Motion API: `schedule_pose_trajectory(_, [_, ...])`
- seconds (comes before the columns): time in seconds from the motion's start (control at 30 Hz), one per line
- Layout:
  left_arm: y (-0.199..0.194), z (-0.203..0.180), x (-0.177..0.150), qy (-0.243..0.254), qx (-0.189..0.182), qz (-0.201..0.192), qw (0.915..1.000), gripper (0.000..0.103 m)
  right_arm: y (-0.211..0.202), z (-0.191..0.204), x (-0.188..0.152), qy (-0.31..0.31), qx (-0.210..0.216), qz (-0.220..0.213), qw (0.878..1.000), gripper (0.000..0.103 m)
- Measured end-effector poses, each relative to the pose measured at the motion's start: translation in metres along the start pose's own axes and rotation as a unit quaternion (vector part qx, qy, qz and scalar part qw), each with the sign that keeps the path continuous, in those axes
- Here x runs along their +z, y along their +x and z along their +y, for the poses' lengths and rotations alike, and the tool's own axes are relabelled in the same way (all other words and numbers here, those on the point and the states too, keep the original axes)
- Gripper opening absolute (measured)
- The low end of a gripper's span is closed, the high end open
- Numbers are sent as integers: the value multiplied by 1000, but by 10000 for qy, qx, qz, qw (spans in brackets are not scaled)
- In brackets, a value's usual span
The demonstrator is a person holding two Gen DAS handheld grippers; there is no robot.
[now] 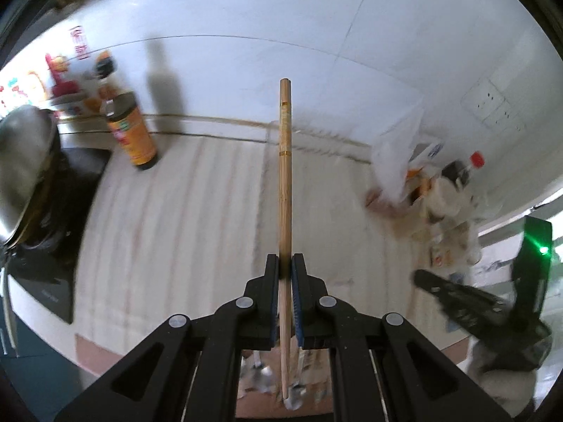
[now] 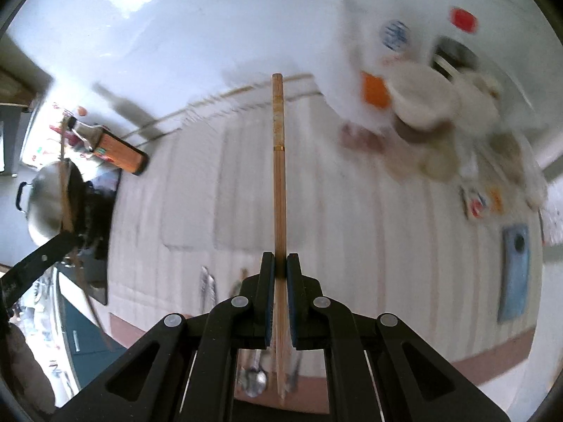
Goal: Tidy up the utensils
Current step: 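Lift the chopsticks with both grippers and carry them over the clear basket, then open both grippers to drop the chopsticks into the clear basket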
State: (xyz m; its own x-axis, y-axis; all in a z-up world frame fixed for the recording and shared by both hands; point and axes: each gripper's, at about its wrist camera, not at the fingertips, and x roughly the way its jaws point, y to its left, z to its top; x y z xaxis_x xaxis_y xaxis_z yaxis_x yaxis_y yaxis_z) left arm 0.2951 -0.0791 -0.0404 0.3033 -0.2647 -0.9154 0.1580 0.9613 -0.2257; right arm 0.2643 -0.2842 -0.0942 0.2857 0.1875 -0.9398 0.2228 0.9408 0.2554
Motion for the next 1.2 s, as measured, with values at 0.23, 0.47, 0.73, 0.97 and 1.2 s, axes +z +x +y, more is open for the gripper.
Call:
schedule_pose_trajectory(0.23, [69, -5, 57, -468, -332, 691, 9960, 5, 42, 20, 72, 49, 134, 325, 9994, 7])
schedule_pose_trajectory(0.47, [134, -5, 86, -481, -183, 1210, 9913, 5, 101, 20, 115, 144, -86, 679, 9975, 7])
schedule_pose_trajectory(0.73, [137, -2, 83, -149, 233, 1190, 9925, 9, 120, 12, 114, 169, -297, 896, 9954, 43])
schedule_pose_trajectory(0.97, [102, 15, 53, 27, 944, 461, 9945, 71, 78, -2, 86, 272, -516, 371, 9976, 52])
schedule_pose_trajectory(1.2, [84, 38, 5, 55, 1277, 56, 9918, 103, 41, -14, 27, 320, -812, -400, 9954, 66])
